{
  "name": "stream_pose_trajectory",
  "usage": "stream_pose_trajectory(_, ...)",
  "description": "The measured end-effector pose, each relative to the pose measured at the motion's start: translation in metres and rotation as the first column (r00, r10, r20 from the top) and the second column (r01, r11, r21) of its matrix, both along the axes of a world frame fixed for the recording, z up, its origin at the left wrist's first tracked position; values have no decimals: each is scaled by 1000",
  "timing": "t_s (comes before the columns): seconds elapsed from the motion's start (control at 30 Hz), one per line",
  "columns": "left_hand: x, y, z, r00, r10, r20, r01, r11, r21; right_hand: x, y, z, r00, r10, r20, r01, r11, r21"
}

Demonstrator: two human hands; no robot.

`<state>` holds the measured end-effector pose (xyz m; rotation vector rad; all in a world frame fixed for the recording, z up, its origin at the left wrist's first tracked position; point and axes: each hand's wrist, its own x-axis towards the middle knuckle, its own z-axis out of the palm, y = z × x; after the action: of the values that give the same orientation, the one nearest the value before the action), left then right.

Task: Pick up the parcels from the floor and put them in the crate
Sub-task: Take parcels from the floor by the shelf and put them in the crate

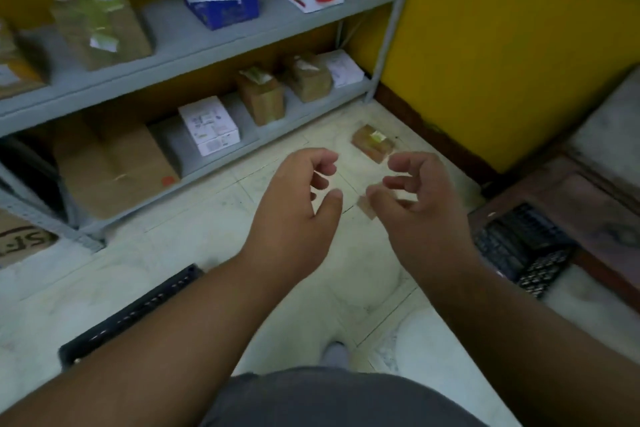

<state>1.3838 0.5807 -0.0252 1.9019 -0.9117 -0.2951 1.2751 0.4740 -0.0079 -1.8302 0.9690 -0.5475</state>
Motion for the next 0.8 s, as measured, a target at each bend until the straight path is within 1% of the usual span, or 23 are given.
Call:
stream_pose_trajectory(0.17, -6, -76, -2, 996, -85, -21, 85, 996, 25, -19, -61, -5, 996, -86, -10, 86, 995, 57)
stream_pose_trajectory(0.33, 16, -137, -14, 983, -168, -70, 173, 983, 62, -6, -112, -23, 985, -168, -29, 170, 984, 62)
stream_pose_trajectory(0.43, 39, -173, -27, 971, -207, -116, 215, 975, 55, 15, -143, -30, 974, -220, -48, 223, 971, 89)
stream_pose_trajectory(0.5, 58, -203, -34, 954, -241, -179, 250, 968, 27, 35, -168, -32, 965, -254, -63, 258, 963, 78)
stream_pose_trajectory(0.57, 80, -237, -41, 936, -283, -210, 294, 955, 24, 59, -196, -32, 955, -290, -67, 294, 954, 59)
stream_pose_trajectory(0.67, 122, -295, -42, 915, -354, -193, 366, 930, 29, 99, -240, -30, 934, -354, -46, 356, 933, 43)
stream_pose_trajectory(0.8, 178, -359, -41, 912, -375, -168, 385, 923, 30, 144, -292, -36, 901, -434, -11, 434, 899, 58)
